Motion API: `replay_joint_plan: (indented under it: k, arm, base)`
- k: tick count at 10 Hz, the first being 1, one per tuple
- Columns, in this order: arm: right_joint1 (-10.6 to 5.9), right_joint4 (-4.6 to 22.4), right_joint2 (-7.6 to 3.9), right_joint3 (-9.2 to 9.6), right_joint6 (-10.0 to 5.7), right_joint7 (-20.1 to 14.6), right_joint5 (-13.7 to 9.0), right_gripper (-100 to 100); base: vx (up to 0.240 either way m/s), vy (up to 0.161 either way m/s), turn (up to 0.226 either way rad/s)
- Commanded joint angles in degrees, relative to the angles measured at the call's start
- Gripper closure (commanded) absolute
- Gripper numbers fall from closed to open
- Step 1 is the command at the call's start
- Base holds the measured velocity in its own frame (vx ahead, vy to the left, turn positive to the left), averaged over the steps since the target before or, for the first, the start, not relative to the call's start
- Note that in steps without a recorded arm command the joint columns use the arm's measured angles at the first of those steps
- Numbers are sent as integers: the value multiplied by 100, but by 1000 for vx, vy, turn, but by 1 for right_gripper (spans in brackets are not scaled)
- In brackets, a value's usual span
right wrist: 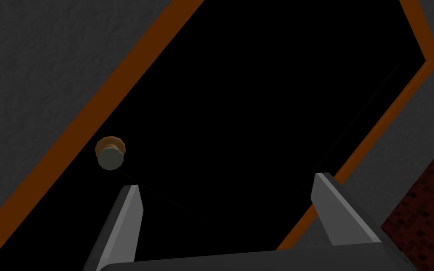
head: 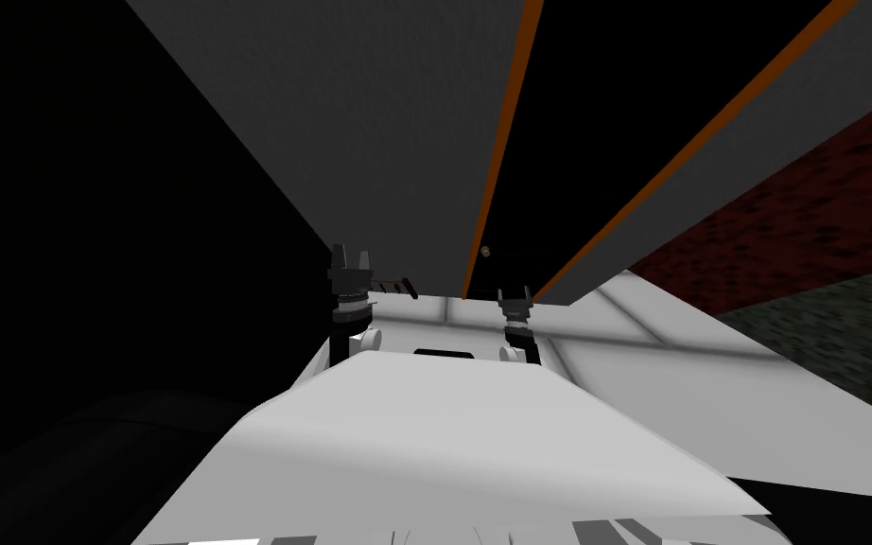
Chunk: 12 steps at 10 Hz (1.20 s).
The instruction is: Pull the door open
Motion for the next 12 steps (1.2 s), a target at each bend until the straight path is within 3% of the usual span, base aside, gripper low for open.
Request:
replay_joint_plan:
  k: [1, 12]
  arm:
    - [-42, 174, -62, -10, -31, -246, -117, -100]
    - [-450, 1674, -377, -25, -387, -1738, -846, -100]
  base:
    - [112, -26, 87]
    - [92, -37, 120]
